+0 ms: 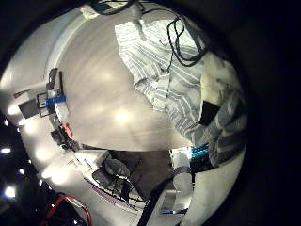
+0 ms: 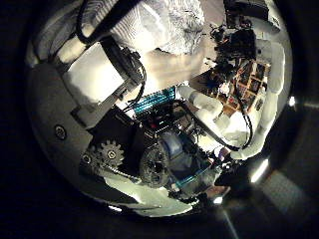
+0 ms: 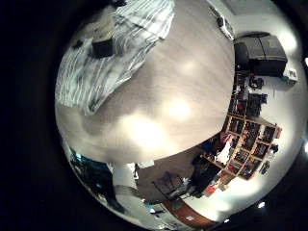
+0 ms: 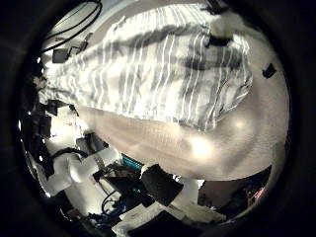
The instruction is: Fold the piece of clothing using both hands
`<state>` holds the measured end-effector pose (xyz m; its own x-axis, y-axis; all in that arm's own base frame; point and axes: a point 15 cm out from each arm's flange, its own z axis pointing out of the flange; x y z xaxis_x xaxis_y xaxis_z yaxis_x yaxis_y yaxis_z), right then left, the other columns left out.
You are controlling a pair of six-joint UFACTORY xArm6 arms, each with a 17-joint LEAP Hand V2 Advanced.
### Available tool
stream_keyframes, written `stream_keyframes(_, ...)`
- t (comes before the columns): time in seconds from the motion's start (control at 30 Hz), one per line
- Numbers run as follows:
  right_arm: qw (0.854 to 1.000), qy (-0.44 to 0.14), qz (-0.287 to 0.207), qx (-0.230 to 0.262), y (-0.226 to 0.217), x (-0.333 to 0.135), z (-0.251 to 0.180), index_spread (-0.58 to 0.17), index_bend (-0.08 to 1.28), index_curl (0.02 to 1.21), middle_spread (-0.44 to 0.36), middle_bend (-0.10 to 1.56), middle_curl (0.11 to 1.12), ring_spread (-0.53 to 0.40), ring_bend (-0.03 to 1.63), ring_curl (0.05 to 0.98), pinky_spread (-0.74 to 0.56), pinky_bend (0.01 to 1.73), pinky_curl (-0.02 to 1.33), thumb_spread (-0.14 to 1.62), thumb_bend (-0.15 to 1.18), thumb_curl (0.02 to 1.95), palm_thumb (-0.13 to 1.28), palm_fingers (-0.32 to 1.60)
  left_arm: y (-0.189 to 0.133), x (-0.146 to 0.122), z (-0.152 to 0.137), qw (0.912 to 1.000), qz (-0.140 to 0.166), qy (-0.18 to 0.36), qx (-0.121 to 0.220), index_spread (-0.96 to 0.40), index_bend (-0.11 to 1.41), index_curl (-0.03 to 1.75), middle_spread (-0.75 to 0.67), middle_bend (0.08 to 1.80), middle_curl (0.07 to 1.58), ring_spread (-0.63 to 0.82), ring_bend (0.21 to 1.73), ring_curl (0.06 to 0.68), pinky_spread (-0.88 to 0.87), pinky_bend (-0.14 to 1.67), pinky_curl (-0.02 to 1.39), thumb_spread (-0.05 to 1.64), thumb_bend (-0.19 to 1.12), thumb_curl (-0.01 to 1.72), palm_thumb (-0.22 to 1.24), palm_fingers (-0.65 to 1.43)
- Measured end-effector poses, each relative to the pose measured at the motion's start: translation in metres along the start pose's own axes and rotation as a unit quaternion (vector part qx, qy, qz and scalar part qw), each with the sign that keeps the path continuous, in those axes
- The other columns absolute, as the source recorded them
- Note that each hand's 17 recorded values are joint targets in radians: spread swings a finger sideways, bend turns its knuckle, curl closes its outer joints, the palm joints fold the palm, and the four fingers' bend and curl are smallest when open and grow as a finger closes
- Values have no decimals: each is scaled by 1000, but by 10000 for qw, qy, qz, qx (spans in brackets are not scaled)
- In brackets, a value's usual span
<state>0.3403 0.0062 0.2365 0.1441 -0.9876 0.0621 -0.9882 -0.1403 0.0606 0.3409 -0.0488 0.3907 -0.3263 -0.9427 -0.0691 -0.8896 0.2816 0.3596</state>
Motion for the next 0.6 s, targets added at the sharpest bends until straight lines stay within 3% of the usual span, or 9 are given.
stream_keyframes(0.1, 10000, -4, -89, 4, -9, -8, 17, -111, 390, 498, 25, 504, 452, -118, 650, 339, -44, 757, 452, 1040, -32, 381, 317, 127, 0, 0, -2, 10000, -3, -1, 8, -672, 227, 1488, -656, 816, 1187, -446, 1418, 517, -610, 1145, 812, 1061, -13, 645, 871, 1009)
stream_keyframes(0.33, 9987, -54, -260, -425, -8, -24, 49, -207, 310, 463, -71, 555, 460, -107, 743, 353, 69, 602, 372, 1019, -30, 356, 303, 283, 0, -2, -8, 10000, -23, -6, 37, -660, 205, 1501, -666, 805, 1197, -447, 1400, 515, -615, 1128, 816, 1061, -13, 643, 871, 1024)
stream_keyframes(0.53, 9980, -14, -372, -520, -7, -45, 59, -263, 278, 456, -128, 567, 464, -139, 787, 353, 94, 550, 333, 1013, -29, 344, 305, 375, 0, -4, -12, 10000, -45, -7, 63, -649, 194, 1511, -674, 792, 1205, -450, 1394, 517, -619, 1115, 820, 1061, -13, 643, 871, 1032)
stream_keyframes(0.6, 9978, -11, -375, -538, -7, -47, 62, -288, 262, 451, -151, 579, 469, -179, 858, 366, 46, 580, 329, 1025, -5, 353, 359, 509, 0, -4, -14, 10000, -48, -5, 83, -645, 193, 1513, -676, 788, 1207, -450, 1389, 517, -625, 1112, 819, 1062, -13, 642, 871, 1033)
